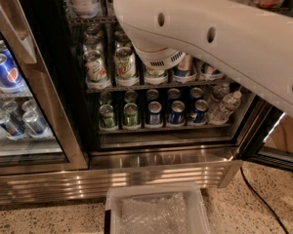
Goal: Pick blue plastic bottle from top shelf of fridge
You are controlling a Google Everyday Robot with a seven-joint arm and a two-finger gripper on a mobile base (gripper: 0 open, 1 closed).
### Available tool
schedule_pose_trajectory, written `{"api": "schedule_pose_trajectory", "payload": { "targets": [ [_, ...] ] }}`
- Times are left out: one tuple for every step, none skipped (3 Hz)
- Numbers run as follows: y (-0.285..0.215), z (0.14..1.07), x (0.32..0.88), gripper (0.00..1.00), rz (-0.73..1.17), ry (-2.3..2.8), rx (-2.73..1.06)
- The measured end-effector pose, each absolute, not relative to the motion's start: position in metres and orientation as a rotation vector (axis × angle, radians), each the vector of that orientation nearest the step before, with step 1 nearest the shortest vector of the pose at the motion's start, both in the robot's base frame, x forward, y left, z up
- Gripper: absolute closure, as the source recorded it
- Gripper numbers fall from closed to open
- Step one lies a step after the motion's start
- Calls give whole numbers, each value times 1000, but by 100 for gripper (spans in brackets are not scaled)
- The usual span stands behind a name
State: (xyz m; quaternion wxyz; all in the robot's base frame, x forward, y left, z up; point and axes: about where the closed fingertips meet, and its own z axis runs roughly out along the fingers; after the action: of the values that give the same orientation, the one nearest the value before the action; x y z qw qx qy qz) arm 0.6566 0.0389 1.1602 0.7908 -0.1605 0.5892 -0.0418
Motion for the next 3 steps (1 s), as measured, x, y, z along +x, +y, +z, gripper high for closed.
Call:
{"api": "schedule_pose_trajectory", "payload": {
  "targets": [
    [29,1161,655,100,-102,1265,-339],
    [29,1161,655,100,-102,1265,-339],
    [33,1163,652,100,-85,1262,-363]
  ]
}}
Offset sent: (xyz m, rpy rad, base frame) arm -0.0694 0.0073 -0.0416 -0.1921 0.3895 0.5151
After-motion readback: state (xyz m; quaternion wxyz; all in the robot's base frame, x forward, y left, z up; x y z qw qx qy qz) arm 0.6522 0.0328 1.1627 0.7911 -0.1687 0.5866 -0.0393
